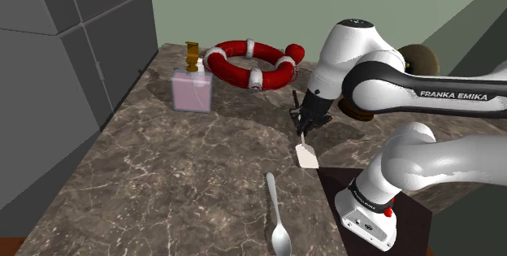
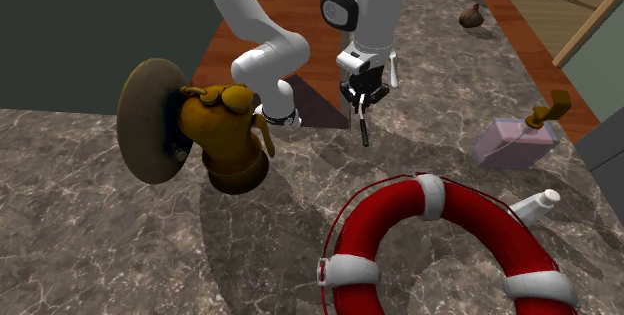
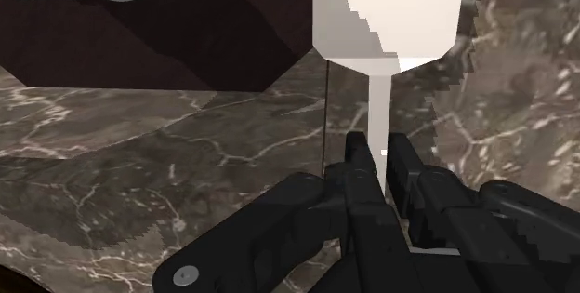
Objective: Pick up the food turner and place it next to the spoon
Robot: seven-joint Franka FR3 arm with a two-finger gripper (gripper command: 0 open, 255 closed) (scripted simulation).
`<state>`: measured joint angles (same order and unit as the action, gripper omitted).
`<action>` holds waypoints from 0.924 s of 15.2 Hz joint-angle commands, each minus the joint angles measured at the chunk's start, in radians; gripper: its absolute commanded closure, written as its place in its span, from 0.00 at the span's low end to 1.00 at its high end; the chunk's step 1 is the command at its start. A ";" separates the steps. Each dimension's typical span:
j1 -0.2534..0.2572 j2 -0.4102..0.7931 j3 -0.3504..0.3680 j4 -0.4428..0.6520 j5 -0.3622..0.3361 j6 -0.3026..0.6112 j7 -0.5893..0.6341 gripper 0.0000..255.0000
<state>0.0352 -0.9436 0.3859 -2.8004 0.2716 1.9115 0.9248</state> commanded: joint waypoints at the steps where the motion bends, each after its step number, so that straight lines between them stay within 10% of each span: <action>1: 0.004 0.007 0.009 -0.024 0.008 0.031 0.000 1.00; 9: 0.005 0.011 0.013 -0.036 0.013 0.047 0.000 1.00; 10: 0.005 0.011 0.013 -0.036 0.013 0.047 0.000 0.00; 14: 0.005 0.011 0.013 -0.036 0.013 0.047 0.000 0.00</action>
<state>0.0406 -0.9325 0.3993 -2.8367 0.2845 1.9586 0.9252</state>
